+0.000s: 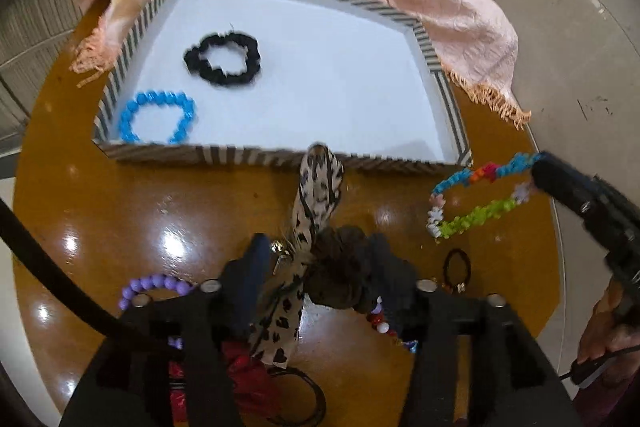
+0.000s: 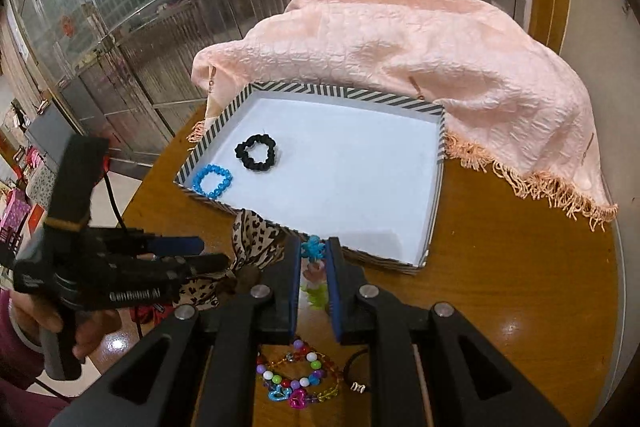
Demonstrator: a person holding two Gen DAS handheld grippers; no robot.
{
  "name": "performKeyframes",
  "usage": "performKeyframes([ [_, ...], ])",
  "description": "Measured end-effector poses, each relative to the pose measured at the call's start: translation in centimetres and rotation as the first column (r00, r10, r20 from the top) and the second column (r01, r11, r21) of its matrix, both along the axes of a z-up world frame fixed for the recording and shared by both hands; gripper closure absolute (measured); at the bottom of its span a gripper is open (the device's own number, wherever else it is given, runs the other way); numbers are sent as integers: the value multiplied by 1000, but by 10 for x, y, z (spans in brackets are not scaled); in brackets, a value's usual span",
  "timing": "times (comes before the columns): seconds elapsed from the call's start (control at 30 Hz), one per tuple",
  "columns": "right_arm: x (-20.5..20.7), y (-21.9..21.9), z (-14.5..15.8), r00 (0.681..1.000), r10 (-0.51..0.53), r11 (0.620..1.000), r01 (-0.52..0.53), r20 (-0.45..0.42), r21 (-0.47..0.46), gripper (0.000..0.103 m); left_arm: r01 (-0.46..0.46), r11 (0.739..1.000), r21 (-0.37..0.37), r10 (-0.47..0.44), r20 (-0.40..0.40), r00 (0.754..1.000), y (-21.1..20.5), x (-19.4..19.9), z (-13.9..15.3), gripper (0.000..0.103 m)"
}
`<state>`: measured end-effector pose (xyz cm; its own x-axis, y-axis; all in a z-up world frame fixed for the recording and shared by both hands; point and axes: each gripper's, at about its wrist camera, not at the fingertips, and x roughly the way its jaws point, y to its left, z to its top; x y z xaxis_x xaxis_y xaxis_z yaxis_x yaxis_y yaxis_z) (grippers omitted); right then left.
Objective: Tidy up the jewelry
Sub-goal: 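Carry both into the striped tray and open both tools to release them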
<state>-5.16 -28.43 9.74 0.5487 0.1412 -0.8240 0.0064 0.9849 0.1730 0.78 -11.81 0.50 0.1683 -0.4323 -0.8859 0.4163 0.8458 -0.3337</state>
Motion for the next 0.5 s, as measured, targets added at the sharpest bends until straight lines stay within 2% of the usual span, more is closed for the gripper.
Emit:
performKeyframes([
  [0.17, -1, -2, 0, 1000, 0, 1000, 0, -4, 13, 91, -4, 998, 65, 8, -60, 998, -8, 0, -30, 62],
  [0.2, 0, -2, 0, 1000, 1, 1000, -1, -5, 16, 91, 1, 997, 71, 3, -59, 998, -11, -1, -34, 63],
  [0.23, 0, -1, 0, 1000, 4, 1000, -4, -8, 16, 91, 9, 997, 82, -8, -12, 1000, -15, -2, -32, 64],
  [0.3, 1, -1, 0, 1000, 10, 1000, -9, -11, 13, 91, 22, 991, 134, -25, 15, 1000, -21, -2, -33, 90],
  [0.4, 2, -3, 2, 1000, 11, 1000, -11, -9, 17, 91, 44, 991, 123, -45, 5, 999, -21, -1, -33, 100],
  [0.5, 2, -4, 6, 1000, 10, 1000, -10, 2, 25, 91, 40, 994, 104, -40, 0, 999, -15, 1, -28, 101],
])
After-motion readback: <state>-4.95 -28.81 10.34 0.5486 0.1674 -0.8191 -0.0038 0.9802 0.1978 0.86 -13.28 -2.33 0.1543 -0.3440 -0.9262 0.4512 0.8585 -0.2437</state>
